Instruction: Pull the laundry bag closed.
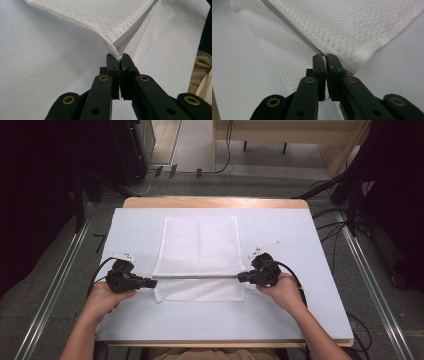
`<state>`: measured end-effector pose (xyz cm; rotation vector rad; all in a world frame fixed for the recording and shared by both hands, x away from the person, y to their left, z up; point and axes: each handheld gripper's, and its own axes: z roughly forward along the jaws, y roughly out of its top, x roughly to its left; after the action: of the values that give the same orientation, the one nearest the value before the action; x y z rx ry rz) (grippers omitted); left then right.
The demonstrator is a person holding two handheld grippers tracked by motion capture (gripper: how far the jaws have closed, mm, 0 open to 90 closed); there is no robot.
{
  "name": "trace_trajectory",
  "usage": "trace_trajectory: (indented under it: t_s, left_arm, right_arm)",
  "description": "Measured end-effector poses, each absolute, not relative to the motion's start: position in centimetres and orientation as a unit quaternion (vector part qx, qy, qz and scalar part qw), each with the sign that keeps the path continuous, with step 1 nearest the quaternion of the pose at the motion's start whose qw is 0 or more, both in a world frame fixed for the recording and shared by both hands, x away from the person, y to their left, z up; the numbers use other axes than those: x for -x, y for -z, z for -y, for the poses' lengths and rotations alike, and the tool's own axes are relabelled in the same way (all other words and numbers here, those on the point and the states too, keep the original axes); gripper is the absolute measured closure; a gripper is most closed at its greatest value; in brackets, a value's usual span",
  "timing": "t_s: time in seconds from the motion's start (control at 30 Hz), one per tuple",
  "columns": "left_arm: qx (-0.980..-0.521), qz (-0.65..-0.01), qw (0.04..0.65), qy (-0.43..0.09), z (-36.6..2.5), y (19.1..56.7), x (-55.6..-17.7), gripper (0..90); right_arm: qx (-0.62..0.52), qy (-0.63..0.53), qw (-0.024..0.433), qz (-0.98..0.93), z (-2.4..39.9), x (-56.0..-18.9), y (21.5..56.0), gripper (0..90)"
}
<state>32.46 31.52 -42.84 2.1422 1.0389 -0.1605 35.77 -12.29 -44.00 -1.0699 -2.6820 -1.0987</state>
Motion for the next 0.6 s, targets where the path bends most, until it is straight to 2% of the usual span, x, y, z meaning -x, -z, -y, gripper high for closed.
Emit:
trace_trajectory:
  t_s: [0.47,0.6]
  left_arm:
    - [-0.831,-0.418,0.362,0.060,-31.72,42.93,-32.43,86.4]
    - [-0.824,-0.428,0.367,0.061,-31.85,42.96,-32.53,78.6]
  right_arm:
    - [0.335,0.359,0.019,0.871,11.91,-35.69,44.11,87.2]
    - [0.331,0.355,0.014,0.874,11.70,-35.72,44.37,82.2]
